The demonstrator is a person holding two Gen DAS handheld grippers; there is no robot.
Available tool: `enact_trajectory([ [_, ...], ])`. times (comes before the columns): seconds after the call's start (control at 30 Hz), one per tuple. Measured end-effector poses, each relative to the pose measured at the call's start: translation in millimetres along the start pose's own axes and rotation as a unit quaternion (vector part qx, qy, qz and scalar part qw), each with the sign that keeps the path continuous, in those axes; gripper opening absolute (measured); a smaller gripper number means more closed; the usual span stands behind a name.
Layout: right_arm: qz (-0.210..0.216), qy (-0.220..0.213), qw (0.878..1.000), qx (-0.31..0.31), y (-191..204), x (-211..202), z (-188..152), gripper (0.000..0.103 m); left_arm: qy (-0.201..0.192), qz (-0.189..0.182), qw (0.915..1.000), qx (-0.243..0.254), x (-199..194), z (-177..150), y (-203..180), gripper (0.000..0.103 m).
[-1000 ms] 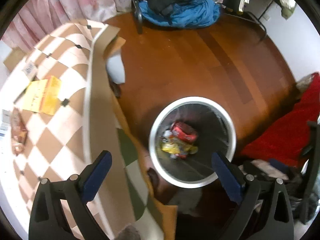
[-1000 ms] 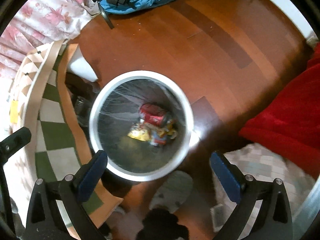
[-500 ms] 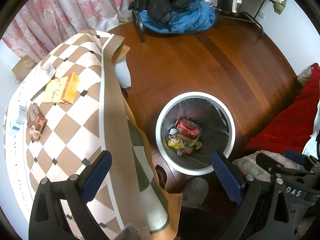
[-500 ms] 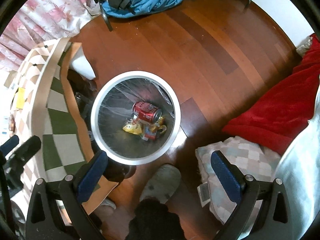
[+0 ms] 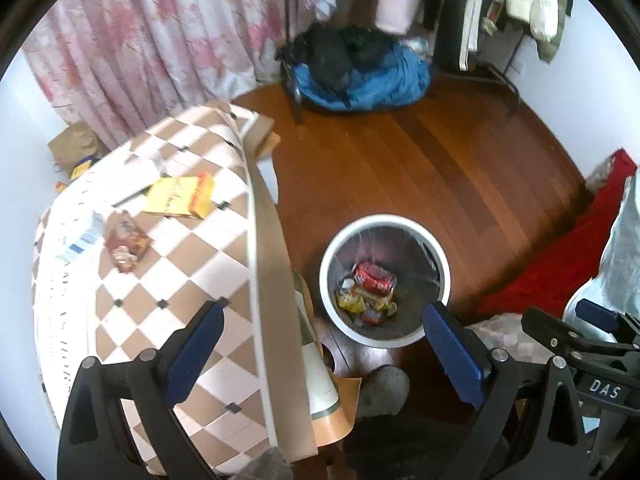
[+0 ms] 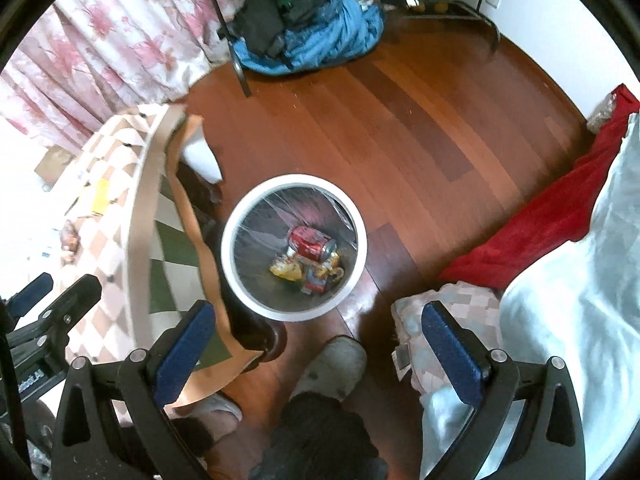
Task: Collect trash
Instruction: 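Move both tools back toward the remaining items on the table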
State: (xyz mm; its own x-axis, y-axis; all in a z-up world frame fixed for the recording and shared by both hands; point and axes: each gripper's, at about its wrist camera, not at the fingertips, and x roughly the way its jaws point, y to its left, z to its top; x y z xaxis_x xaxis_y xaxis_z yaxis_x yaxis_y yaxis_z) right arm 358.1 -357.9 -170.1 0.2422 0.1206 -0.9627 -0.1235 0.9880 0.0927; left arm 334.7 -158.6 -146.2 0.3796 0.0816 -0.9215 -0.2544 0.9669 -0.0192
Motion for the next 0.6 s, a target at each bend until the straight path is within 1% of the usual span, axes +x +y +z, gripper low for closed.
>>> enact_trajectory([
  [0.1, 0.012, -0.027, 1.000, -0.001, 9.5, -31.1, -0.4, 0.103, -0.020, -0.005, 0.9997, -0.013, -20.2, 0.9, 11.6, 0.102],
  [0.23, 0.029, -0.060, 0.998, -0.008, 29.6, -61.9, -1.6, 0.103, -0.046, 0.013, 0.9981, -0.039, -47.5, 3.3, 42.7, 0.102],
  [0.33, 0.047, -0.073, 0.996, -0.020, 55.0, -77.4, -0.4, 0.103, -0.058, 0.028, 0.9958, -0.066, -57.9, 1.5, 78.5, 0.102],
  [0.43, 0.072, -0.069, 0.994, -0.044, 94.1, -79.7, 1.0, 0.103, -0.060, 0.048, 0.9925, -0.095, -59.0, -5.6, 124.8, 0.102],
  [0.47, 0.079, -0.064, 0.993, -0.055, 109.0, -77.0, 1.5, 0.103, -0.057, 0.061, 0.9908, -0.106, -56.3, -9.7, 144.9, 0.102],
  [0.6, 0.105, -0.031, 0.988, -0.107, 189.4, -49.8, 0.3, 0.103, -0.038, 0.102, 0.9842, -0.139, -40.8, -30.1, 213.9, 0.102],
])
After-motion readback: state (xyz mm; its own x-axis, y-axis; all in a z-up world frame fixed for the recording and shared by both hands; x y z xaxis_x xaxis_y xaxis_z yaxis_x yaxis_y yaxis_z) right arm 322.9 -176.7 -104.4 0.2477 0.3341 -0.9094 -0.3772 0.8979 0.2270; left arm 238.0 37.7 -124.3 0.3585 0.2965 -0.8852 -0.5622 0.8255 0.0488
